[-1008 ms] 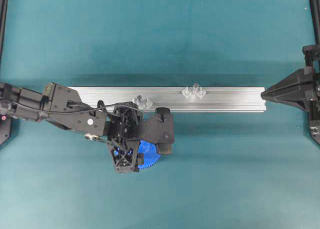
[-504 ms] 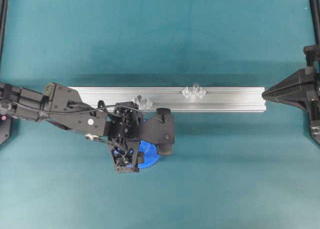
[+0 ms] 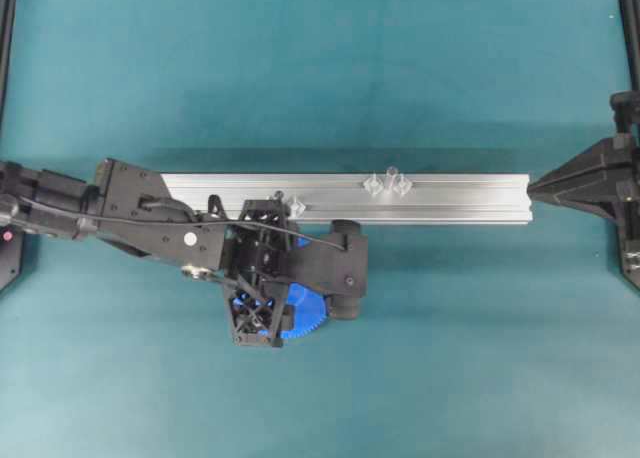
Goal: Find the location of the shaft and insert the large gear.
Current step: 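Lift the blue gear and carry it toward the right-hand shaft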
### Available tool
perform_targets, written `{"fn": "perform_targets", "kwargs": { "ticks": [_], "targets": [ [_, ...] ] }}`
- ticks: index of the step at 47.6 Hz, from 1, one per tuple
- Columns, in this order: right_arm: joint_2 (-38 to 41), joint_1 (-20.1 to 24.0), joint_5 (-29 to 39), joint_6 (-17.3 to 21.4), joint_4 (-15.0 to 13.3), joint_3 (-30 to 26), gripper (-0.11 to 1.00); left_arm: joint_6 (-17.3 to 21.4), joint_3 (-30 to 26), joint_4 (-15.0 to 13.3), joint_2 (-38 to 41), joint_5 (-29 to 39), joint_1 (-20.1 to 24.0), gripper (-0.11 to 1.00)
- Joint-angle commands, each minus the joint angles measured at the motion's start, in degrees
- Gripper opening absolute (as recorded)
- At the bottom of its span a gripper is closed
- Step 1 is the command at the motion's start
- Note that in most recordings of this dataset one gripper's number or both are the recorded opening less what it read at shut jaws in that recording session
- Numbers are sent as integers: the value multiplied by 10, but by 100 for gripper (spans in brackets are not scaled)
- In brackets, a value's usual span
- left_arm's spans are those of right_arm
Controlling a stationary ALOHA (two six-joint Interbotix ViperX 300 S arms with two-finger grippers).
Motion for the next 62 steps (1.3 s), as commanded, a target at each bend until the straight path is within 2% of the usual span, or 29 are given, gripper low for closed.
{"fn": "perform_targets", "kwargs": {
  "ticks": [1,10,21,27,36,43,52,62],
  "targets": [
    [-3,-1,-3,12,-1,-2,5,11,-36,1,-34,17,2,71],
    [-18,-1,-3,13,-1,4,5,42,-74,1,-59,64,30,71],
    [-26,-1,-4,14,-4,7,5,87,-101,1,-84,62,74,71],
    [-26,-3,-7,14,-7,7,5,120,-107,1,-82,42,95,71],
    [-26,-4,-7,14,-7,8,5,157,-112,1,-60,-26,110,71],
    [-26,-4,-7,14,-8,8,5,169,-127,1,-33,-55,116,71],
    [-26,-4,-7,14,-7,8,5,173,-158,2,5,-59,124,71],
    [-28,-4,-4,14,-8,8,5,195,-192,2,40,-65,134,71]
  ]
}}
